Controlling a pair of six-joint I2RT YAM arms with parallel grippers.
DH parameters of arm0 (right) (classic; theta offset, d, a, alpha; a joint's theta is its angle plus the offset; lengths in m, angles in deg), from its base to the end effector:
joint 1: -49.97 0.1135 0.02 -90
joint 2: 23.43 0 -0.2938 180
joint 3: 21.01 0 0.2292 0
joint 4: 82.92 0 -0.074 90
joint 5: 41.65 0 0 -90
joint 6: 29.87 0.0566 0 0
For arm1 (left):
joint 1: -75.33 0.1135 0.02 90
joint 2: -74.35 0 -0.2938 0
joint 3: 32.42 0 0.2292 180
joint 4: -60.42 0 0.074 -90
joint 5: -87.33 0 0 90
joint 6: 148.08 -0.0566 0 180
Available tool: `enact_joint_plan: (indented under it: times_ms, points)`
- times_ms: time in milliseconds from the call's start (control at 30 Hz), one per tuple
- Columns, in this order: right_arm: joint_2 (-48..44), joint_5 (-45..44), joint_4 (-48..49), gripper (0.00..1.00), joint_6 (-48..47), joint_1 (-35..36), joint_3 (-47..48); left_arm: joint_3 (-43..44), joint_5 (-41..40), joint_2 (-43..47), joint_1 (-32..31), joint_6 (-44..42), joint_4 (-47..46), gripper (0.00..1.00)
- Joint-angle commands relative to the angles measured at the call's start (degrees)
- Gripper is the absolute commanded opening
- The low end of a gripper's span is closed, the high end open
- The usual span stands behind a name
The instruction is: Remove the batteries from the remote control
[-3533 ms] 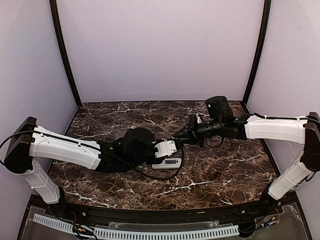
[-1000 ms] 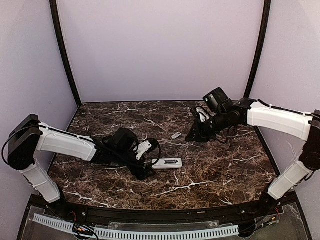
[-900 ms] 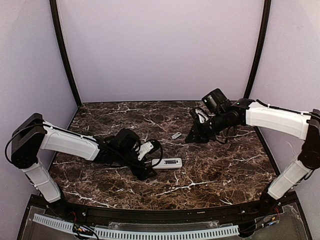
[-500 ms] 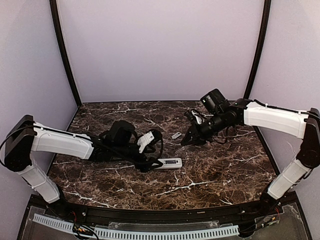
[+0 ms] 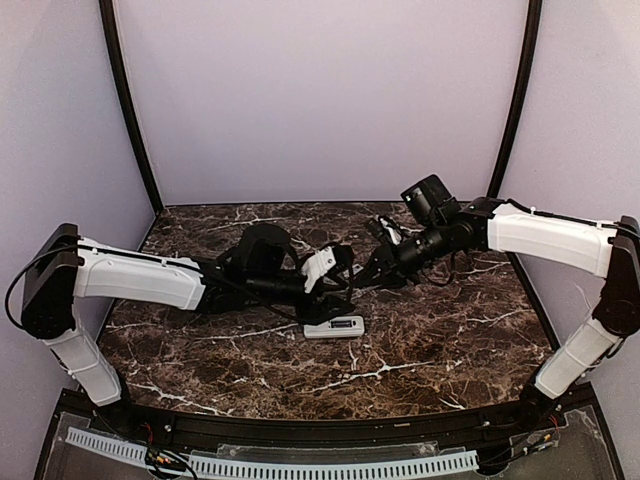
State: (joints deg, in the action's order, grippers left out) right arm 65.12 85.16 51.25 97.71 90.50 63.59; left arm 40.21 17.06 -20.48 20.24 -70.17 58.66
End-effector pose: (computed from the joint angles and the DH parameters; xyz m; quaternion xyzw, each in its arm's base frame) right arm 0.2199 0.2326 0.3003 -0.1315 0.8879 0.4358 0.0665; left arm 0.1996 -0.3194 0.2752 0.5291 0.6200 -0.3369 0.4713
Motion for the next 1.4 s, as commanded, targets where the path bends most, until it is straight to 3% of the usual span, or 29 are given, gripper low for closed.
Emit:
enact_joint_plan:
  times_ms: [0,300,467,600,633,700,1067,1367]
  points:
    - [0.0,1.3,2.1,0.00,1.8,0.0,-0.2,3.7,-0.6,-2.7,-2.1,-3.2,3.4,0.47]
    - [-0.2,1.9,2.6,0.00,2.4,0.1,-0.9,7.3,-2.5,-4.7,-3.2,-4.1,5.8,0.05]
    - [-0.3,3.5,3.5,0.00,1.2,0.1,-1.0,7.6,-1.9,-4.4,-3.4,-4.1,6.7,0.01]
    - [-1.6,6.3,3.6,0.40,-2.5,0.0,-0.4,7.6,0.4,-3.4,-3.3,-4.3,8.6,0.00]
    - [-1.8,6.8,3.2,0.46,-3.2,0.0,-0.2,7.6,1.2,-3.0,-3.3,-4.4,9.4,0.00]
    - [-1.8,8.0,2.0,0.50,-4.4,-0.1,0.4,7.9,2.3,-2.5,-3.3,-4.6,10.8,0.00]
    - [-1.6,6.6,-7.5,0.44,-8.5,-0.1,1.4,8.3,3.4,-1.8,-3.3,-4.0,13.0,0.00]
    - [-1.5,5.1,-8.5,0.29,-7.0,0.0,1.4,8.6,2.3,-2.3,-3.3,-3.6,12.3,0.00]
